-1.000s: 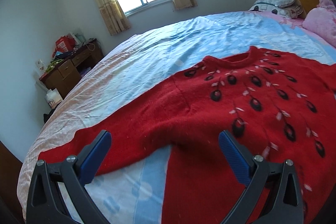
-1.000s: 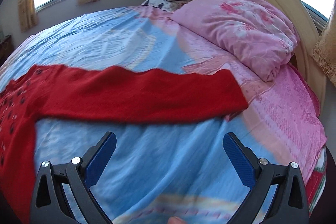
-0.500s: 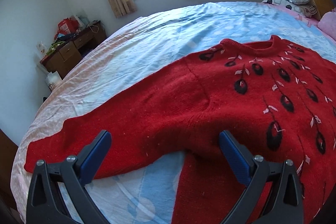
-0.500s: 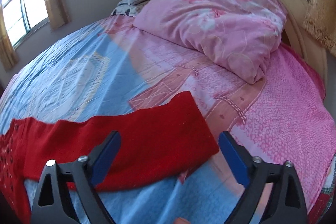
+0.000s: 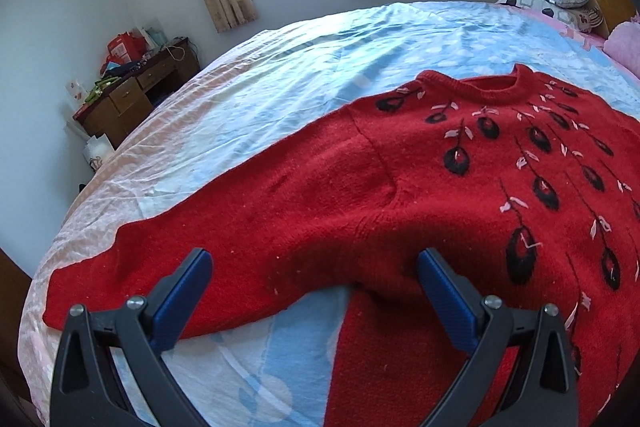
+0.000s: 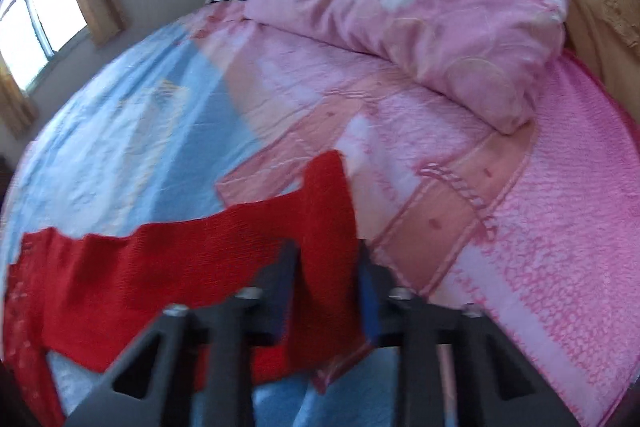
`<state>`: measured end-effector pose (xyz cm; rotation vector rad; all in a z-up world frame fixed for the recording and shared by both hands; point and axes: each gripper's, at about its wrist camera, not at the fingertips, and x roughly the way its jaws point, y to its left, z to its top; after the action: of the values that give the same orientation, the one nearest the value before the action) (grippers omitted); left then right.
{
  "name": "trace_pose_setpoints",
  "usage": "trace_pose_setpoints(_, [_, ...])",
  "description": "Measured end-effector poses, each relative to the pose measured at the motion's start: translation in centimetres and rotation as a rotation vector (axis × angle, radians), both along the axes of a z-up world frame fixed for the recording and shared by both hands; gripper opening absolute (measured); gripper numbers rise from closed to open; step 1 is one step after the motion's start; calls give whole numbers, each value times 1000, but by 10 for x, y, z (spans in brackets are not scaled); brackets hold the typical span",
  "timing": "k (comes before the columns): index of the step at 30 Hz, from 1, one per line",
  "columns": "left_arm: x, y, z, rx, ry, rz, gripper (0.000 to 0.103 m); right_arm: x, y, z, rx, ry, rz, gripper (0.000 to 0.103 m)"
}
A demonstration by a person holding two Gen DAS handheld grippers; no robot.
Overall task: Fold small clothes
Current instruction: 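Move the right tool to the sweater's sleeve cuff and grasp it, then carry the gripped sleeve across the sweater body and release it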
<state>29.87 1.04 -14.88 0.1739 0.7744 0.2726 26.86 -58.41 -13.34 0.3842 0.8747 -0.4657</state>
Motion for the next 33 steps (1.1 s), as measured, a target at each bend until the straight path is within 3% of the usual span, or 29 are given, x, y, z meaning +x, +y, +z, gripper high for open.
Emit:
trace_pose_setpoints(5, [-3, 6, 5, -22, -16, 2, 103, 0, 13, 14, -51, -13, 28, 15])
trace_pose_setpoints(13, [-4, 43, 14, -30, -53, 82, 103, 5, 56, 53, -143, -84, 105, 11])
trace_pose_setpoints(26, [-18, 80, 8, -30, -79, 130, 103, 35, 186, 151, -226, -249, 339, 11])
trace_pose_setpoints(33, [-27, 93, 6, -30, -97, 144, 103, 45, 259, 182, -262, -305, 452, 11])
